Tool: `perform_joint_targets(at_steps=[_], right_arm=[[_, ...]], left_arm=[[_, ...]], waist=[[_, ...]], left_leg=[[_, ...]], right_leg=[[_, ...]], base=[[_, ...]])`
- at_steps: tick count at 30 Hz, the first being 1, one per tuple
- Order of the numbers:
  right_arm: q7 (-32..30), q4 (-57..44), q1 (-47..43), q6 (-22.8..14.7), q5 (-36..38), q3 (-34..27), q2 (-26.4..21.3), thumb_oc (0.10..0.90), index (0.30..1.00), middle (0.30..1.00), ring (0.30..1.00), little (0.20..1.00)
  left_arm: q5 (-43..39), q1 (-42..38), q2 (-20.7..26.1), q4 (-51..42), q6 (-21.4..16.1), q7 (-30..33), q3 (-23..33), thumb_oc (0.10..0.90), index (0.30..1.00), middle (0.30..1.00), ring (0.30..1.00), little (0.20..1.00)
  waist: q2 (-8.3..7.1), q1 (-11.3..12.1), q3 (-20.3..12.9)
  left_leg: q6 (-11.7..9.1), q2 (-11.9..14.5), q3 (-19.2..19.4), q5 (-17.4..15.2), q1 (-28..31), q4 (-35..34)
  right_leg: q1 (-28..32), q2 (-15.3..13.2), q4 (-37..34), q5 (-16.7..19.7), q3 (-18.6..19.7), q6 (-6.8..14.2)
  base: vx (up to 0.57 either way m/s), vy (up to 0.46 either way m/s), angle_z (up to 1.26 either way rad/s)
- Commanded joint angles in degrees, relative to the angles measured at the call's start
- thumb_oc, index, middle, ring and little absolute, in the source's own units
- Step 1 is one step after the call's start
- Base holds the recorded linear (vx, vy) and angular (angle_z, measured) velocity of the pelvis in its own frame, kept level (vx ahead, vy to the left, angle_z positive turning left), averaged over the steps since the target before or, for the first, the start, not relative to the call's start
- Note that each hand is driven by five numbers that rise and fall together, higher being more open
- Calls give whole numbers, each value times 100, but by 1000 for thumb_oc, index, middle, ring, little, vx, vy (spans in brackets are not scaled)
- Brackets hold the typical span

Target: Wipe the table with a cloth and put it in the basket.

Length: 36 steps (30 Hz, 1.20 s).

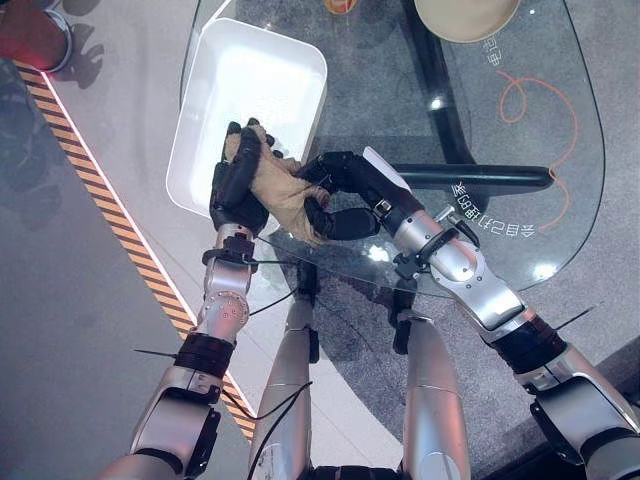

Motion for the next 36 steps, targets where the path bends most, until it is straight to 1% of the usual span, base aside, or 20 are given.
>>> perform_joint_targets(at_steps=[1,2,5,8,11,13,14,16,24,26,29,33,36], right_arm=[[48,-1072,-608,-680,74,-319,486,800,900,900,900,900],[46,-1074,-608,-678,73,-319,487,800,900,900,900,900],[26,-1106,-601,-628,87,-339,504,800,900,900,900,900],[22,-1075,-596,-635,112,-357,497,800,900,900,900,900],[7,-1057,-587,-645,80,-365,530,800,900,900,900,900],[-14,-1033,-572,-673,73,-374,559,800,900,900,900,900],[-20,-1028,-574,-675,75,-373,562,800,900,900,900,900],[-63,-1017,-585,-670,76,-363,564,800,900,900,900,900],[-306,-942,-619,-612,92,-395,581,800,900,900,900,900],[-438,-881,-600,-656,46,-420,591,800,900,900,900,900],[-967,-680,-574,-742,-157,-549,565,800,900,900,900,900],[-1678,-351,-456,-832,-592,-799,428,800,900,900,900,900],[-2251,-87,-230,-876,-695,-1052,313,800,900,900,900,900]], left_arm=[[202,-711,145,-429,-672,-129,371,100,300,300,300,200],[208,-710,144,-432,-686,-121,371,100,300,300,300,200],[280,-691,144,-481,-959,41,439,100,300,300,300,200],[369,-705,150,-488,-1101,150,495,100,300,300,300,200],[504,-714,126,-529,-1334,384,541,100,300,300,300,200],[708,-709,118,-530,-1603,667,604,100,300,300,300,200],[731,-707,115,-530,-1627,694,609,100,300,300,300,200],[908,-707,107,-531,-1813,899,660,100,300,300,300,200],[1621,-779,169,-598,-2174,1496,770,100,300,300,300,200],[1867,-796,177,-628,-2213,1675,774,100,300,300,300,200],[2338,-880,264,-637,-2262,2034,786,100,300,300,300,200],[2806,-935,405,-630,-2235,2432,829,100,300,300,300,200],[3107,-878,510,-651,-2209,2636,875,100,300,300,300,200]], waist=[[-290,96,-143],[-290,96,-143],[-287,112,-143],[-287,119,-143],[-284,128,-143],[-292,137,-143],[-292,137,-143],[-294,144,-143],[-280,159,-143],[-275,158,-143],[-267,132,-143],[-256,82,-143],[-253,31,-143]], left_leg=[[240,-365,415,-1091,206,736],[240,-365,415,-1091,206,737],[233,-365,404,-1094,196,746],[230,-370,393,-1093,202,738],[230,-382,375,-1091,185,744],[228,-391,356,-1098,183,763],[229,-392,354,-1099,185,763],[230,-394,353,-1101,183,768],[220,-389,356,-1098,177,773],[218,-389,358,-1097,184,764],[213,-376,385,-1103,214,762],[214,-360,419,-1118,252,747],[219,-344,439,-1135,275,730]], right_leg=[[466,147,-1133,571,-285,194],[467,147,-1134,571,-286,194],[461,136,-1126,562,-296,192],[473,134,-1133,555,-301,190],[456,141,-1118,546,-301,184],[458,145,-1101,536,-299,177],[459,146,-1099,534,-298,176],[457,145,-1089,524,-299,168],[450,141,-1067,503,-290,153],[450,143,-1067,504,-281,154],[471,131,-1065,505,-262,158],[487,116,-1070,508,-233,167],[485,118,-1080,514,-194,172]], base=[[0,0,0],[0,0,0],[0,0,0],[0,0,0],[0,0,0],[0,0,0],[0,0,0],[0,0,0],[0,0,0],[0,0,0],[0,0,0],[0,0,0],[0,0,0]])
